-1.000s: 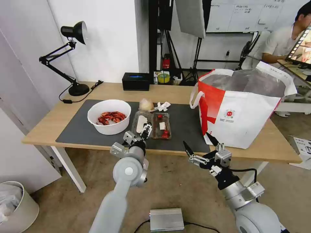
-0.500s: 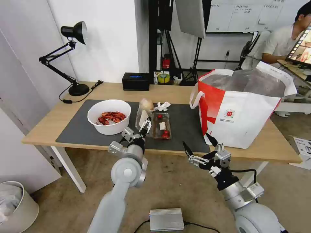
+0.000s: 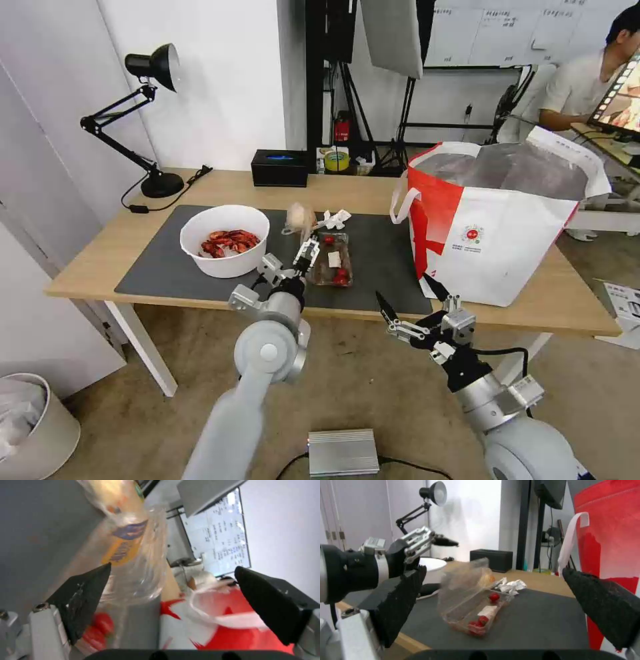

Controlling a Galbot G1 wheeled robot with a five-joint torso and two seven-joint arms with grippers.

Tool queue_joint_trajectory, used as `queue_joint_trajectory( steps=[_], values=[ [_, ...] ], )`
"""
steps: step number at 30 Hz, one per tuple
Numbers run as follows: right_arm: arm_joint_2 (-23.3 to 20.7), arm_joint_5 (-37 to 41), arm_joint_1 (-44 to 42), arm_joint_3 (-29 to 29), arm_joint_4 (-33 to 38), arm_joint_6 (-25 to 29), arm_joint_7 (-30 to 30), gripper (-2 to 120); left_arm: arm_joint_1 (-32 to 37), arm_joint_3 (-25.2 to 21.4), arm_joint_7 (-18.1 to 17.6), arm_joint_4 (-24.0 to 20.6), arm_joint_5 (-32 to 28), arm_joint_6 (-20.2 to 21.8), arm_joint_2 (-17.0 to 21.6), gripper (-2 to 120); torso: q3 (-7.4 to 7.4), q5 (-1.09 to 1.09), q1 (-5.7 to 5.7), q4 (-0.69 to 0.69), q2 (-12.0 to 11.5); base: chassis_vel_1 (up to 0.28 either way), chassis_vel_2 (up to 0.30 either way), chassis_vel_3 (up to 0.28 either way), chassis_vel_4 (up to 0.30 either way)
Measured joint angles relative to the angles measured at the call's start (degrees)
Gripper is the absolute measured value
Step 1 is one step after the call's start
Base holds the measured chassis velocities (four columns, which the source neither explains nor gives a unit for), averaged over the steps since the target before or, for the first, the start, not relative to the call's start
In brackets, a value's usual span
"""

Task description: Pick up the trash from the table and place it into the takeout bag.

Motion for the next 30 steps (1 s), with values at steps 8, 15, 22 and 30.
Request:
queue_joint_trajectory(
  steps=[8,15,22,30],
  values=[
    [-0.07,0.17,-0.7,1.01,0.05,0.19,0.04,100,-0.29,3.63,-0.14,1.63,1.77,0.19,-3.02,100,0.0,0.01,0.0,-0.01,0.0,0.0,0.0,0.0,0.0],
    [0.02,0.28,-0.94,1.24,0.38,0.34,0.07,100,-1.24,3.7,-0.08,2.48,2.71,0.24,-2.36,100,0.0,0.0,0.0,0.0,0.01,0.0,0.0,0.0,0.0],
    [-0.25,3.14,-0.73,1.27,1.32,0.04,0.5,100,-4.47,4.14,1.08,4.88,5.13,1.84,3.34,95,0.0,0.0,0.0,0.0,0.01,0.0,0.0,0.0,0.0],
    [-1.85,11.98,0.42,3.54,3.3,-2.15,3.1,100,-12.51,10.97,5.71,8.19,10.47,5.09,16.96,69,0.0,-0.02,0.0,0.01,0.0,0.0,0.0,0.0,0.0]
  ],
)
